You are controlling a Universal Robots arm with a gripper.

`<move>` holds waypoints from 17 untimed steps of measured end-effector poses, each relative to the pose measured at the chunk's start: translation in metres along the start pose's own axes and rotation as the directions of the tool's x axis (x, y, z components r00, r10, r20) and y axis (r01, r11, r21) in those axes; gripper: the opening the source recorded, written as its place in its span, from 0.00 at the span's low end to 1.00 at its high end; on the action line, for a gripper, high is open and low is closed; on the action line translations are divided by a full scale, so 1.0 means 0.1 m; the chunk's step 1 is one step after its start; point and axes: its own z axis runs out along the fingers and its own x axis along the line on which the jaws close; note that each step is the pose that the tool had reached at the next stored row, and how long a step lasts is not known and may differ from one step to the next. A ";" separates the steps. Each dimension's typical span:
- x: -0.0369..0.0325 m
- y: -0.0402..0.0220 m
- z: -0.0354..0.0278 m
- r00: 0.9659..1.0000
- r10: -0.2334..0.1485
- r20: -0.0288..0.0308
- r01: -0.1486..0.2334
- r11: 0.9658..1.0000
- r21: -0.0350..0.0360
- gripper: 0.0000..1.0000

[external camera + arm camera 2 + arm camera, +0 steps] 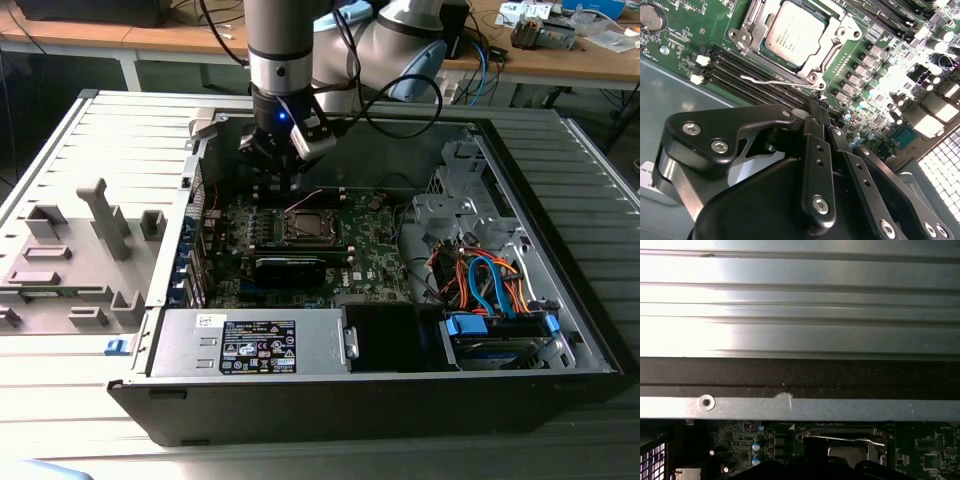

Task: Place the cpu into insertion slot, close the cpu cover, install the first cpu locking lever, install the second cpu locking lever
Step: 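Install the first cpu locking lever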

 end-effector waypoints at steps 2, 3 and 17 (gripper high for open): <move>0.000 0.000 0.004 1.000 0.000 0.000 0.000 1.000 0.000 0.11; 0.000 0.000 0.007 1.000 0.000 0.000 0.000 1.000 0.000 0.11; -0.001 0.000 0.047 1.000 0.000 0.000 0.000 1.000 0.000 0.11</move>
